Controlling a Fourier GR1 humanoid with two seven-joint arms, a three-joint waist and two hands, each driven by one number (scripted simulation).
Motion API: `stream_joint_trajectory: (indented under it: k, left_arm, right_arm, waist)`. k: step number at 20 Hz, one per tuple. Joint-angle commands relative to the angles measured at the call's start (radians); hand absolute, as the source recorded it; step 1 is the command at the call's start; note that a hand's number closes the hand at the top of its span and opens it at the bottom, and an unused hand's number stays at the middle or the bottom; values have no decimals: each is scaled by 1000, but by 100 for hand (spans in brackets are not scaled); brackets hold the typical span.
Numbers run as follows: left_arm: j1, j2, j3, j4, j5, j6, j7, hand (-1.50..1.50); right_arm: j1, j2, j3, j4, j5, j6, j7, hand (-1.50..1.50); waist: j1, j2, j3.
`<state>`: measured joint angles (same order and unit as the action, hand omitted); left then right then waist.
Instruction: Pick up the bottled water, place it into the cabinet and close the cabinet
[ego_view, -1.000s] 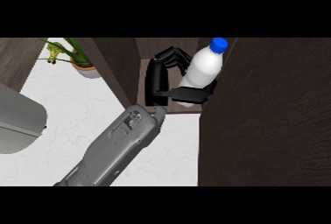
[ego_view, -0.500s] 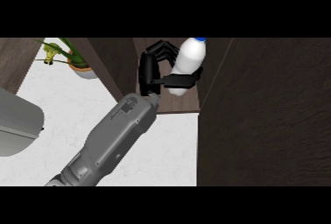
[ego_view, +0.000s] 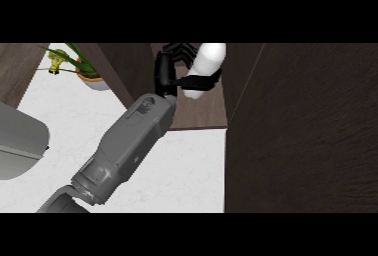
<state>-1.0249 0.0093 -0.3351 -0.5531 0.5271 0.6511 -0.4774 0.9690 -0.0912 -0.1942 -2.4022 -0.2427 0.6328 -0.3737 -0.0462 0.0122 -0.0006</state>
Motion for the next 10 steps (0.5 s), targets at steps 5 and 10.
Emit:
stream_joint_trajectory:
  k: [5, 10]
  left_arm:
    - [-138, -9, 0, 235, -70, -3, -12, -150]
    - [-154, 7, 36, 308, -70, -54, -25, -150]
  right_arm:
    - [-22, -22, -32, -61, -115, -3, 36, -150]
    - [-7, 10, 7, -74, -74, -4, 49, -150]
  waist:
    - [-11, 7, 0]
    - [-6, 4, 0]
